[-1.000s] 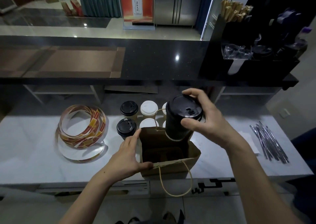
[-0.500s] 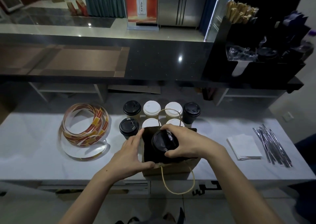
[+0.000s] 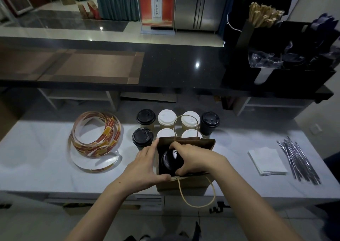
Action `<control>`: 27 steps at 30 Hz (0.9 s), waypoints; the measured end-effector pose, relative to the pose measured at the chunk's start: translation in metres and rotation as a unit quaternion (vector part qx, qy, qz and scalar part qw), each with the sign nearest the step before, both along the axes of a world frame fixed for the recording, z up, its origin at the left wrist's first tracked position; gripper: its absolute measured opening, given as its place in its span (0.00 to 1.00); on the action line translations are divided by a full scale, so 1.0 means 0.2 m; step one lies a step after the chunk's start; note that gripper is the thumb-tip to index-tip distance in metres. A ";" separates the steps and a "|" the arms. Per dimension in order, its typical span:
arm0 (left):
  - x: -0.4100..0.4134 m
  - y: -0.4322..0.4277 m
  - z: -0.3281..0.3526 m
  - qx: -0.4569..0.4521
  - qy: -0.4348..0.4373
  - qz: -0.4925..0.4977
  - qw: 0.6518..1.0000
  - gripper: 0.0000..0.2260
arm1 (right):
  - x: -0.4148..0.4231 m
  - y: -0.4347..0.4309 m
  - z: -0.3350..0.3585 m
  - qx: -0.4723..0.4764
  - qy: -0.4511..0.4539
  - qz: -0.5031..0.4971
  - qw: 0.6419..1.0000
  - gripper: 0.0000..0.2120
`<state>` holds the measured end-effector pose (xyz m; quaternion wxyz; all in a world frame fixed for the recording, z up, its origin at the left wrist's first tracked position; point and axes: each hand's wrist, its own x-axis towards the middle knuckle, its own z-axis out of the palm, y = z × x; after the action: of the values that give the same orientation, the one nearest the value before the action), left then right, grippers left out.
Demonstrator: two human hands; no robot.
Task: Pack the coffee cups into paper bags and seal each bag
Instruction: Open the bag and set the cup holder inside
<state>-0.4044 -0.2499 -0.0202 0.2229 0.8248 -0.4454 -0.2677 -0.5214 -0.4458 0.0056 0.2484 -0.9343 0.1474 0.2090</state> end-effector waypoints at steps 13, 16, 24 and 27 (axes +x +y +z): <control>-0.01 0.00 0.00 -0.010 0.000 0.013 1.000 0.54 | 0.07 0.00 -0.08 -0.011 0.047 0.016 0.999 0.37; 0.00 -0.01 0.00 -0.012 0.004 0.016 1.000 0.54 | 0.09 0.02 -0.10 -0.014 0.057 0.014 0.998 0.37; -0.01 -0.01 -0.01 -0.027 0.002 0.015 1.000 0.54 | 0.12 0.04 -0.16 -0.015 0.052 0.016 0.998 0.37; -0.01 -0.01 -0.01 -0.037 0.004 0.014 0.999 0.54 | 0.11 0.05 -0.19 -0.018 0.048 0.016 0.999 0.37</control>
<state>-0.4057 -0.2512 -0.0219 0.2586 0.8209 -0.4429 -0.2513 -0.4991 -0.4364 -0.0330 0.2205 -0.9296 0.1485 0.2551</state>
